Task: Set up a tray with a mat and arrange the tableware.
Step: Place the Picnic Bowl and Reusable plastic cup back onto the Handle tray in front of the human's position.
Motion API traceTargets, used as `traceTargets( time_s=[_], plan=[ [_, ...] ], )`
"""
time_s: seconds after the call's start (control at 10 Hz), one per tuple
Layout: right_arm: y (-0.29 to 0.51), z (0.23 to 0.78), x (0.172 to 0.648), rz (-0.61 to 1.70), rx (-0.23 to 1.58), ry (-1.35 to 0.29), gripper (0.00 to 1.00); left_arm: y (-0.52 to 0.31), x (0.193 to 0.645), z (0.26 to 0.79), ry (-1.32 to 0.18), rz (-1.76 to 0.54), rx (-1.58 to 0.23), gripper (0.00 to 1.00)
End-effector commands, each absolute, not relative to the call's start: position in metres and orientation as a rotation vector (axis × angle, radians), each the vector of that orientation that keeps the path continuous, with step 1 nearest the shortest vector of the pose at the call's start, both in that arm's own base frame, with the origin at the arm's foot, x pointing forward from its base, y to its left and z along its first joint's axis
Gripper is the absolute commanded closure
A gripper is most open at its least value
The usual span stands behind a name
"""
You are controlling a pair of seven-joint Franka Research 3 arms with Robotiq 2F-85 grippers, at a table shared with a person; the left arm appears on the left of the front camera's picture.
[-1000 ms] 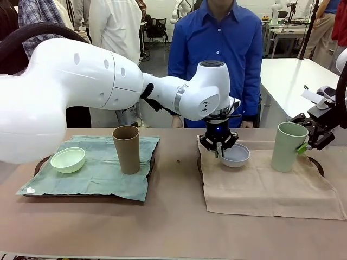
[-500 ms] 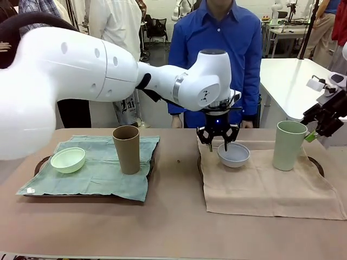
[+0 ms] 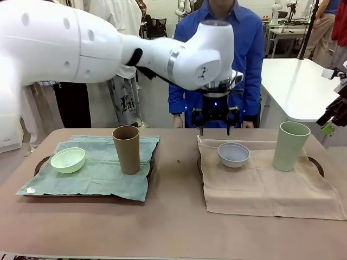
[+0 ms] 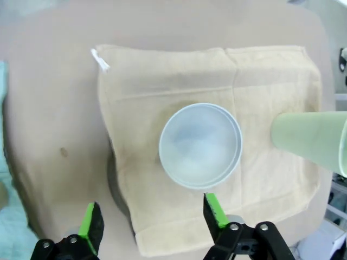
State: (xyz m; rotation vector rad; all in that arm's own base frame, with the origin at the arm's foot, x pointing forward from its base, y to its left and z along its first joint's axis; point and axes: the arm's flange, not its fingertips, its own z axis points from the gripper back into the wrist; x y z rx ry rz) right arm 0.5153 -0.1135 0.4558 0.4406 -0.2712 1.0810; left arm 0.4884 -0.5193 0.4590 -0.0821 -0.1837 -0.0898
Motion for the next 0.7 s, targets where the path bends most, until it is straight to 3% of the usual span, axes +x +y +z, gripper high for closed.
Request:
traceTargets(
  time_s=[0.0, 0.6],
  plan=[
    [-0.096, 0.485, 0.499, 0.922, 0.322, -0.113, 0.00, -0.504, 0.466, 0.495, -0.252, -0.079, -0.011, 0.00],
    [-0.030, 0.580, 0.447, 0.626, 0.047, 0.003, 0.00, -0.481, 0.433, 0.598, -0.312, -0.151, 0.083, 0.00]
  ],
)
